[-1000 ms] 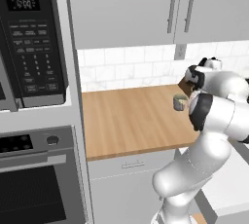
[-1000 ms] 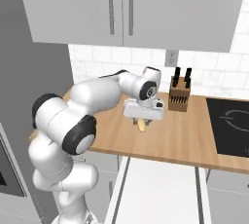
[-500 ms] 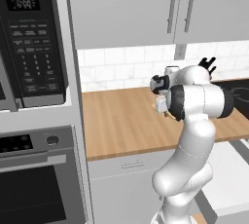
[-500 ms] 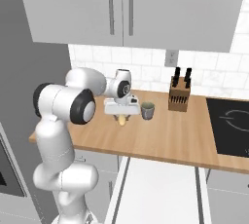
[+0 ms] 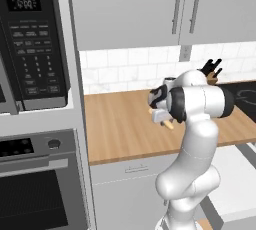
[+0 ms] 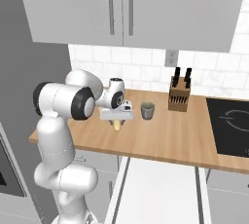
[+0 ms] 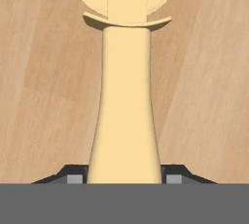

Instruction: Pick the pizza cutter from the drawer and place it on the counter.

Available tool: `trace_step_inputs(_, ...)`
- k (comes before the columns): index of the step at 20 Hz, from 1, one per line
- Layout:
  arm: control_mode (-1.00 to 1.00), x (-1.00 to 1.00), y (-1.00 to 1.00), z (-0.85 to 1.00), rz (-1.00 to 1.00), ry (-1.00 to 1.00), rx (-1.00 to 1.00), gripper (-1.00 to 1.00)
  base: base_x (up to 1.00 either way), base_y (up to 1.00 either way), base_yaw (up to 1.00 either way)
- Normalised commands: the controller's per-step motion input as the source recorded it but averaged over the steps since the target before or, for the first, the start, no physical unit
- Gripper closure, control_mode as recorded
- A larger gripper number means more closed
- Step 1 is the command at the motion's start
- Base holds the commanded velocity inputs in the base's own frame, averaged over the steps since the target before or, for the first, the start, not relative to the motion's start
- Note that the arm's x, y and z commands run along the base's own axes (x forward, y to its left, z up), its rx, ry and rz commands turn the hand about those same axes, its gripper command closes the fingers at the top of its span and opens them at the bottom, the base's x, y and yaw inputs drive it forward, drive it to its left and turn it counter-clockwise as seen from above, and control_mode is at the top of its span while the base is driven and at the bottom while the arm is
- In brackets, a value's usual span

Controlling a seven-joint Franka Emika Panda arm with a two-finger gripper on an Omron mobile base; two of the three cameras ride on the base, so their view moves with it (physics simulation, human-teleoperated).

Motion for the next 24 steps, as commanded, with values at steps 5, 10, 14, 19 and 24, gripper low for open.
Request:
trace_step_inputs(5,-1.00,0.00,0.00,-0.21,0.00,-0.04,0.00,-1.00,0.00,0.00,0.00)
trace_step_inputs(10,-1.00,0.00,0.00,0.00,0.00,0.00,0.00,-1.00,0.00,0.00,0.00)
trace_step_inputs(14,-1.00,0.00,0.00,0.11,0.00,0.00,0.00,-1.00,0.00,0.00,0.00)
trace_step_inputs(19,-1.00,-0.18,0.00,0.84,-0.04,-0.04,0.00,-1.00,0.00,0.00,0.00)
trace_step_inputs(24,-1.00,-0.92,0.10,0.75,-0.08,-0.14,0.00,-1.00,0.00,0.00,0.00)
